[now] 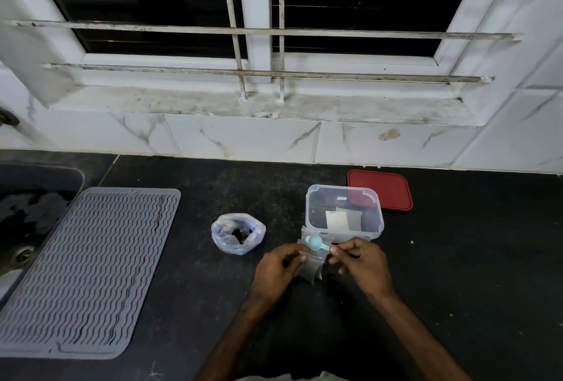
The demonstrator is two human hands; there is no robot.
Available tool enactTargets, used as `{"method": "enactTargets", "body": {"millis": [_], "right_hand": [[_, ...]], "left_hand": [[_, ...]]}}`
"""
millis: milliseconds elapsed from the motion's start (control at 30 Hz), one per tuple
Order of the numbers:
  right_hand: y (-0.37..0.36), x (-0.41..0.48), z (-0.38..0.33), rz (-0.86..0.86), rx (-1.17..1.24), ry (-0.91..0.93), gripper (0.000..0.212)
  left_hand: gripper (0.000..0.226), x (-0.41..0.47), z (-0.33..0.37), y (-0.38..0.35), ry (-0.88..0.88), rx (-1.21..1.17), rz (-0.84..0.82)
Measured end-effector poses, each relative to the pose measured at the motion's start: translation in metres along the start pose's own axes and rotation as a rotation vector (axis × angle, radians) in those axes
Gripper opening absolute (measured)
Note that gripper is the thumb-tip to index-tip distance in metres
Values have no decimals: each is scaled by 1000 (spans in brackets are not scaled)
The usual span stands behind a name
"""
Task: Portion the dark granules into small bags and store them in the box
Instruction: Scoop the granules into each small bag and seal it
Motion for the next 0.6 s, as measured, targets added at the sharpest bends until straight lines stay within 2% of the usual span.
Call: {"method": "enactTargets", "body": {"millis": [67, 100, 200, 267, 300, 367, 433, 500, 600], "right_hand": [[2, 0, -4, 17, 37, -9, 10], [3, 0, -6, 28, 46, -5, 10], [-1, 3, -24, 28, 96, 36, 5], [-16, 6, -44, -25, 49, 105, 9], [-27, 7, -55, -54, 10, 138, 12], [-59, 12, -72, -87, -68, 209, 13], [-94, 19, -88, -75, -248, 340, 12], [-122, 25, -101, -57, -498, 433, 18], [-151, 33, -112, -136, -781, 442, 25]], "left_hand": [[27, -5, 6, 6, -45, -49, 91], [29, -9, 10, 13, -66, -68, 199], [30, -22, 8, 53, -80, -106, 689], [57, -28, -6, 82, 4, -98, 960], [72, -28, -14, 92, 112, -108, 1018], [91, -22, -31, 104, 355, -142, 1004], [93, -15, -39, 108, 483, -106, 947], [80, -7, -42, 106, 529, -112, 885], [54, 2, -48, 106, 499, -200, 861]]}}
Point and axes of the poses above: each hand's wrist, its own x-axis towards the middle knuckle, its own y-axis out of the back of the hand, z = x × y, the point moved 4 cm from there along x, towards the middle knuckle, and after that the axes turned 15 degrees about -x, right-handed, at the moved point
